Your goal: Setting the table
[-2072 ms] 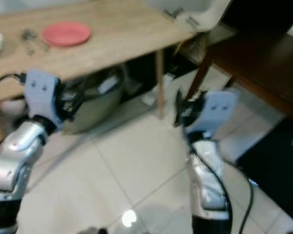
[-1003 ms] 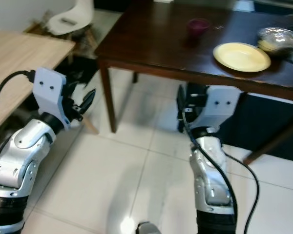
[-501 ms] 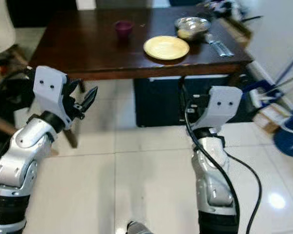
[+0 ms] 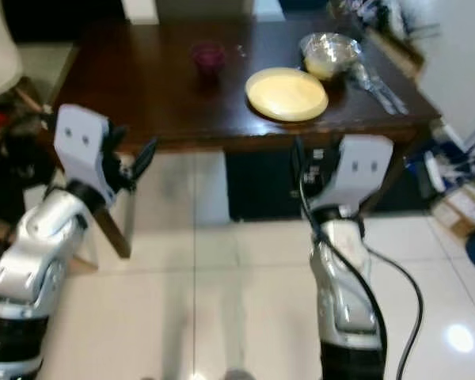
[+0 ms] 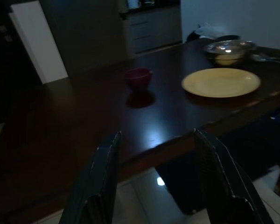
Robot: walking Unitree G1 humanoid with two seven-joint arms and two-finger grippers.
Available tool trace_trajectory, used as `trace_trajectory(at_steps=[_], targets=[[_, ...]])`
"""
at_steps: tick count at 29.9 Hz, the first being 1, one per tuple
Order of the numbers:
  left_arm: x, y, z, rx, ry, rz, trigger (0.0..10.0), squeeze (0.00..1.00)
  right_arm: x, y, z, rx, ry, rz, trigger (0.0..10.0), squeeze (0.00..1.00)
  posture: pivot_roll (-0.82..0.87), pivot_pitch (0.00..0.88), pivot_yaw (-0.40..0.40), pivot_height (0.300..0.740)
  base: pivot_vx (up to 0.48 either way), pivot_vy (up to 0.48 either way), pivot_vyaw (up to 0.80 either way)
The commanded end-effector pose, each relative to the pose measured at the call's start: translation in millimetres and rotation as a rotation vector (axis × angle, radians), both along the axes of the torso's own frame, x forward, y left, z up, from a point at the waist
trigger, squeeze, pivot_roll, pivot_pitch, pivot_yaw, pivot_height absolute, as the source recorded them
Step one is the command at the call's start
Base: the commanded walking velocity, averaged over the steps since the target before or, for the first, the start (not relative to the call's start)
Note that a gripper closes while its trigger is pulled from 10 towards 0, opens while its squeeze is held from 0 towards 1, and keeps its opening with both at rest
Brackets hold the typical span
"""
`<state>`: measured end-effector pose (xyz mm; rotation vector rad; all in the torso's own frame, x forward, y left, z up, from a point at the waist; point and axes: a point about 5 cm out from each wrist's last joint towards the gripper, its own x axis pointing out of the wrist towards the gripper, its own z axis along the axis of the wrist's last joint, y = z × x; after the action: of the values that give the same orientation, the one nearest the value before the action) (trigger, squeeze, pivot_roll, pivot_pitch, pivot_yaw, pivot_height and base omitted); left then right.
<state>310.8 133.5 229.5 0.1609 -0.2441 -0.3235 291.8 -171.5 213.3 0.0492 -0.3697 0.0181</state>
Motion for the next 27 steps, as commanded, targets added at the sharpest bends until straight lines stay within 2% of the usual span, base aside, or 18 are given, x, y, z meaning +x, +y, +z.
trace_trajectory(at_steps=[1, 27], targets=[[-0.3, 0.1, -3.9, 0.003, 0.013, -0.004, 10.0, 0.0, -1.3, -0.7, -2.7, 0.01, 0.008, -0.004, 10.0, 0.0, -0.12, 0.054, 0.082, 0.74, 0.48, 0.0, 0.0], [2.4, -1.2, -3.4, 0.005, 0.009, -0.006, 10.0, 0.0, 0.2, -1.5, -2.2, 0.009, 0.006, -0.01, 10.0, 0.0, -0.12, 0.054, 0.088, 0.74, 0.48, 0.0, 0.0]])
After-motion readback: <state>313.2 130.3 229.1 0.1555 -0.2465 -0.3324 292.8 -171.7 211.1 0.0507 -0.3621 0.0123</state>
